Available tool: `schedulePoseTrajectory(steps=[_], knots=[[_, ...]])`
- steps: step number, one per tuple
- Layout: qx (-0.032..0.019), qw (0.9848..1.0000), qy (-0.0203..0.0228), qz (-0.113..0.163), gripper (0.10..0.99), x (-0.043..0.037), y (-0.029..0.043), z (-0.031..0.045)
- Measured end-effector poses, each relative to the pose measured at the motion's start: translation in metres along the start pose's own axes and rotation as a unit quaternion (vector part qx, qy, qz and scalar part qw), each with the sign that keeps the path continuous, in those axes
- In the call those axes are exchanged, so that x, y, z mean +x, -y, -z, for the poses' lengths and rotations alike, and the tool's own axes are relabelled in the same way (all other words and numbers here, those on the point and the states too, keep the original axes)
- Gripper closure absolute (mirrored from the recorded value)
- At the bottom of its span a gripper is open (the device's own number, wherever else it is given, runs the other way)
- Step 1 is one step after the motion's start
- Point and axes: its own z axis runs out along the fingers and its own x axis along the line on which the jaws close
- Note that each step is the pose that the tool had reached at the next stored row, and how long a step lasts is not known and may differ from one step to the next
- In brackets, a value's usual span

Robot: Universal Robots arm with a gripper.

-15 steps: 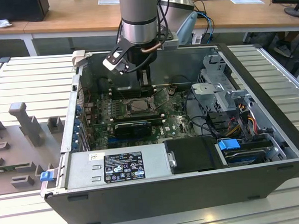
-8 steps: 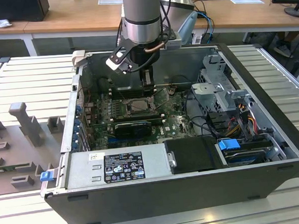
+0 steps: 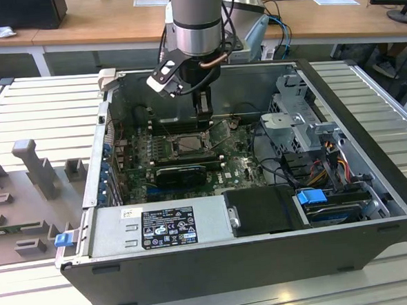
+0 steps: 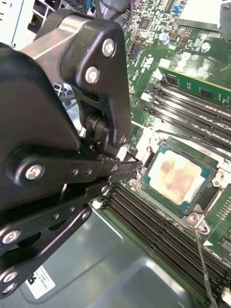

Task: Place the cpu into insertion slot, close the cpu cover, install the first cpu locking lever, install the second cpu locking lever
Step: 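Close the cpu cover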

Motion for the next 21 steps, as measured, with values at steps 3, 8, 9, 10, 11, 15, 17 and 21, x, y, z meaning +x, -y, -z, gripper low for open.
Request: schedulePoseTrajectory(steps=[3,8,9,10,11,15,17,21], knots=[[0.0000,1.0000,0.0000,0.000,0.980,0.0001,-0.0026,-0.0002],[0.0000,1.0000,0.0000,0.000,0.980,0.0002,-0.0108,-0.0007],[0.0000,1.0000,0.0000,0.000,0.980,0.0002,-0.0121,-0.0008],[0.0000,1.0000,0.0000,0.000,0.980,0.0002,-0.0131,-0.0008],[0.0000,1.0000,0.0000,0.000,0.980,0.0003,-0.0148,-0.0009],[0.0001,1.0000,0.0000,0.000,0.980,0.0004,-0.0231,-0.0015],[0.0001,1.0000,0.0001,0.000,0.980,0.0005,-0.0297,-0.0019],[0.0004,1.0000,-0.0001,0.000,0.980,0.0008,-0.0407,-0.0027]])
